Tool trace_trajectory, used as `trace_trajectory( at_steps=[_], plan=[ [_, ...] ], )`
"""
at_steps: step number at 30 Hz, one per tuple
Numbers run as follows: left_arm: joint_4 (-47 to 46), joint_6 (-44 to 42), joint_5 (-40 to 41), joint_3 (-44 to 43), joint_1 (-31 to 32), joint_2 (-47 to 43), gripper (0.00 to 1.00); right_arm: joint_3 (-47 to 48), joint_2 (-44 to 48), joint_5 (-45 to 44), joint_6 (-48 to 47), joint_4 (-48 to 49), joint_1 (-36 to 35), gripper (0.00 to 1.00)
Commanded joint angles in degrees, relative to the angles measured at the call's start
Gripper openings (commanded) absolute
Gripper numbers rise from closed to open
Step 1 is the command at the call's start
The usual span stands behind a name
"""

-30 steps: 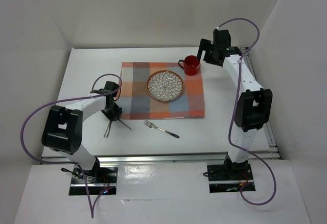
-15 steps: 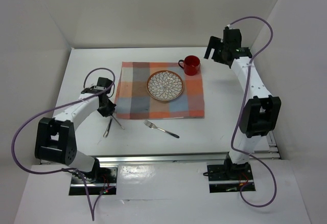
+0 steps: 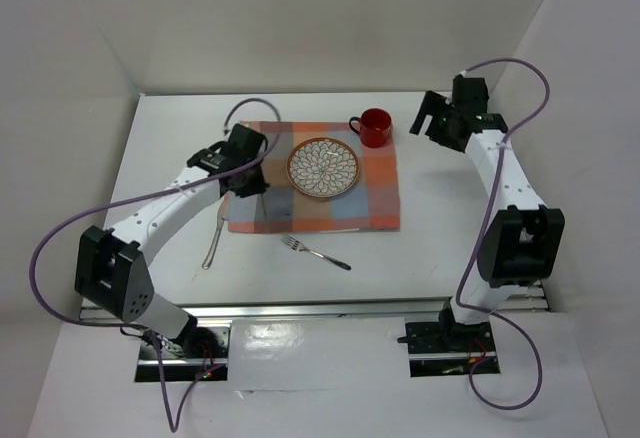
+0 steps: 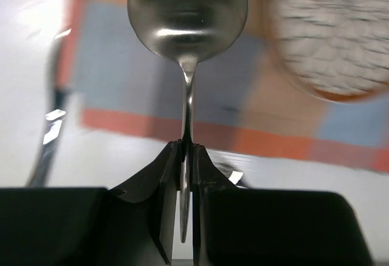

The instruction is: Set the dinner table for one person

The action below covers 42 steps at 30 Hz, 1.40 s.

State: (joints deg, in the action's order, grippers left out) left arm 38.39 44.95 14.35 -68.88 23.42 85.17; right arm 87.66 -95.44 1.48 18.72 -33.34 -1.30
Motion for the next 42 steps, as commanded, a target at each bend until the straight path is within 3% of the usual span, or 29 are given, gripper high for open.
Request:
trace_trajectory(
  at_steps=[1,6,12,18,33,34,36,38,39,42],
  plan=[
    [-3.9,-7.7,-7.5,-9.5,5.8,3.7,0.00,-7.1,7.8,6.1,4.4,1.8,3.8,0.92],
    [-2.8,-7.2,-13.9,-30.1,12.9,20.1,0.00,-14.6,15.4,7.1,8.4,1.9,6.2,0.92],
    [-0.9,-4.9,-19.4,-49.2,15.3,36.2,0.00,-20.2,24.3,5.7,10.0,-0.7,7.3,0.92],
    [-3.3,-1.2,-20.8,-55.8,17.2,46.1,0.00,-22.1,29.4,4.5,9.5,-3.6,7.8,0.92],
    [-6.0,7.5,-18.8,-62.2,18.3,58.5,0.00,-23.7,33.5,4.6,8.4,-8.1,7.8,0.93],
    [-6.0,7.5,-20.1,-64.3,18.3,59.4,0.03,-23.7,34.0,4.6,8.4,-8.7,7.8,0.93],
    [-5.0,7.5,-20.1,-64.9,18.3,60.0,0.23,-23.7,34.0,4.6,8.4,-8.7,7.8,0.93],
    [-5.5,7.5,-20.1,-63.7,18.3,60.0,0.37,-23.7,34.6,4.6,8.4,-9.2,7.8,0.93],
    [-5.5,6.9,-20.1,-63.1,18.3,59.2,0.54,-23.7,34.6,4.6,8.4,-9.2,7.8,0.93],
    [-6.0,5.6,-19.6,-62.5,18.3,57.1,0.72,-23.1,34.6,4.6,8.4,-9.2,7.8,0.93]
  ],
)
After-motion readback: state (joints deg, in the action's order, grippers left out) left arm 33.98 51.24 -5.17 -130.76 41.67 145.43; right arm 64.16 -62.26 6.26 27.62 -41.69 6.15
